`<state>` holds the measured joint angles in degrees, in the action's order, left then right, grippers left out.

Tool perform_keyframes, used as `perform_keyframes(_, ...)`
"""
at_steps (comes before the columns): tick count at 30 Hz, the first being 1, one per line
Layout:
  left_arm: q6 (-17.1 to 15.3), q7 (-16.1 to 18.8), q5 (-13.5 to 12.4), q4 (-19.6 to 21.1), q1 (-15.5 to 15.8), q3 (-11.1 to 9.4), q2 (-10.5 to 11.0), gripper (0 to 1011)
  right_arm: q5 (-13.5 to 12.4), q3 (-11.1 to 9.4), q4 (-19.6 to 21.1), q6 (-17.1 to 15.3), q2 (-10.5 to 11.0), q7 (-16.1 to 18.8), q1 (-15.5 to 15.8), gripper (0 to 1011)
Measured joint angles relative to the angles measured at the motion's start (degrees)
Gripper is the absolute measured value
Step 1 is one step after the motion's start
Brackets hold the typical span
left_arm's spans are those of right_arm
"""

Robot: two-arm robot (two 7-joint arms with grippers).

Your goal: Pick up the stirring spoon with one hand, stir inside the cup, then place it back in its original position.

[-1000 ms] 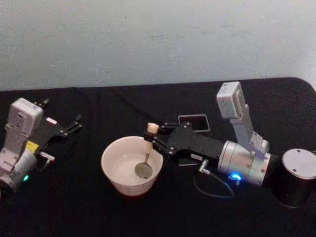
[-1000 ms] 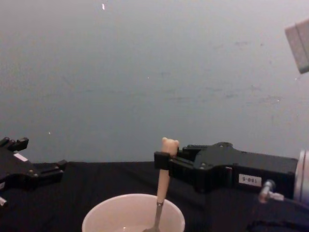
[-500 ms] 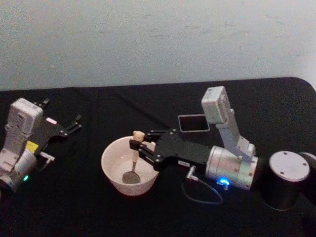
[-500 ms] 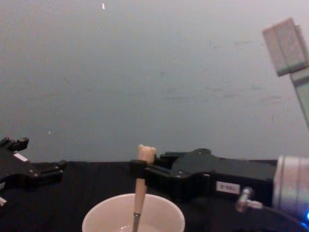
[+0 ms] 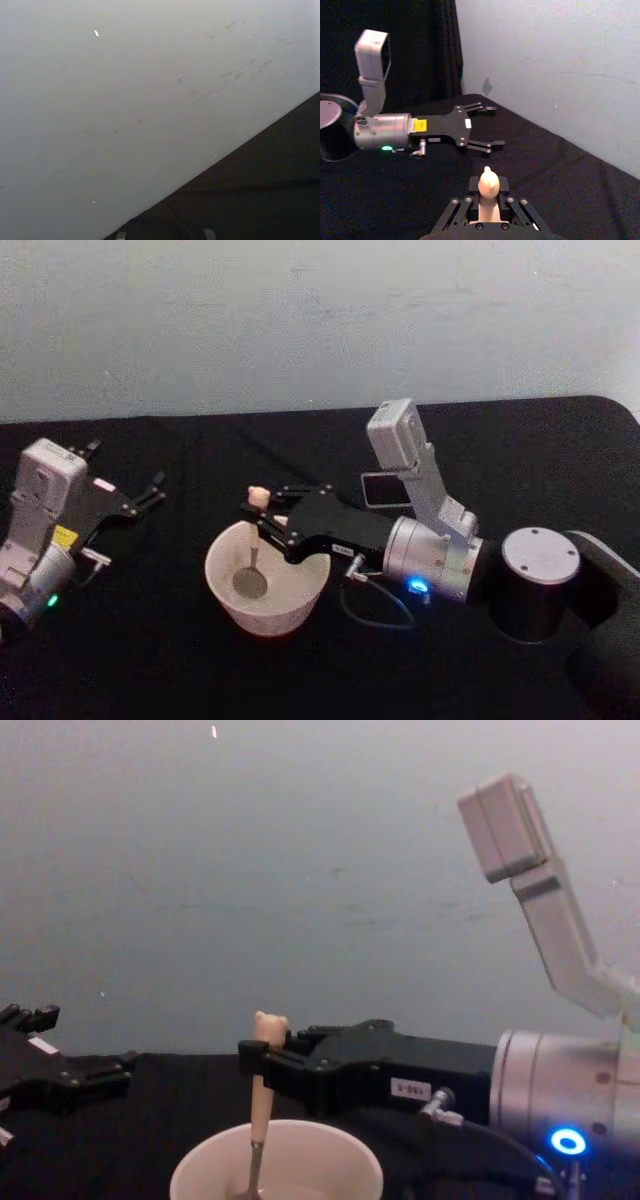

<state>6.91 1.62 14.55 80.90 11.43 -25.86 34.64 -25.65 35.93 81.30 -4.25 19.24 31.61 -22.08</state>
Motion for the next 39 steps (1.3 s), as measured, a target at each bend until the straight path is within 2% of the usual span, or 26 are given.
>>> perform_keyframes(7,0.0,0.0,0.0,0.0,0.0,0.0,0.0,1001,0.92,-0.59,-2.33,0.53,-0.94,-0.89,-1.05,213)
perform_keyframes(16,0.0,0.0,0.0,0.0,0.0,0.0,0.0,1001,1.43,-1.75,-3.19,0.84,-0.45,-1.05,-1.09,213)
perform_keyframes(20,0.0,0.0,0.0,0.0,0.0,0.0,0.0,1001,1.41,-2.22,-2.46,0.88,0.42,-0.49,-0.48,213)
perform_keyframes(29,0.0,0.0,0.0,0.0,0.0,0.0,0.0,1001,-0.27,-3.21,1.8,0.55,3.88,1.64,2.26,213)
perform_keyframes(39,0.0,0.0,0.0,0.0,0.0,0.0,0.0,1001,-1.78,-2.61,5.37,-0.11,5.95,3.07,4.16,213)
